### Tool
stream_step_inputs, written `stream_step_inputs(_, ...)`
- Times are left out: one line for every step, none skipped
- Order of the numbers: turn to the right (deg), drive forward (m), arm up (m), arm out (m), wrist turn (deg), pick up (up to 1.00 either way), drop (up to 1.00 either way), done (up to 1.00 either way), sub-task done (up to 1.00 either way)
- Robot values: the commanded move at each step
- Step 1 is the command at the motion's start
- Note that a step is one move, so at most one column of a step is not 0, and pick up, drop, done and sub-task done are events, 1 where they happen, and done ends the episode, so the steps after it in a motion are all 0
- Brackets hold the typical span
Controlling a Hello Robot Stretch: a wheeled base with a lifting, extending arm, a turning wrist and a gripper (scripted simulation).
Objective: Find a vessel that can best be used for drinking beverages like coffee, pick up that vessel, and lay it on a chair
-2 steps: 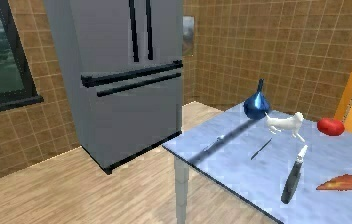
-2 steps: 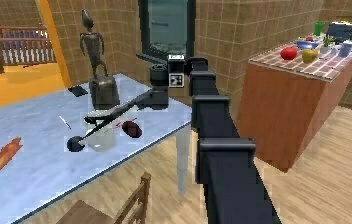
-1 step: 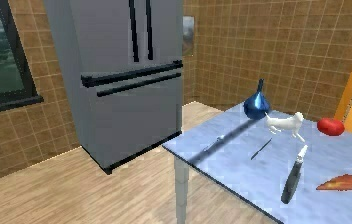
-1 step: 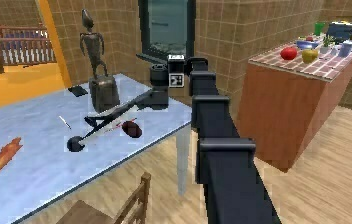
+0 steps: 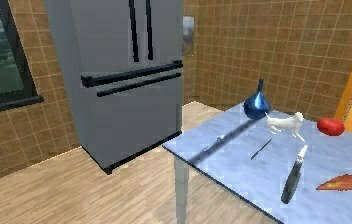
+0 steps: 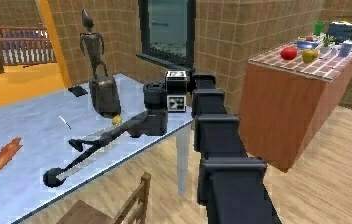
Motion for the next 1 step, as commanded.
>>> stream_step_inputs(0.0,0.0,0.0,0.0,0.0,0.0,0.0,1.0,0.0)
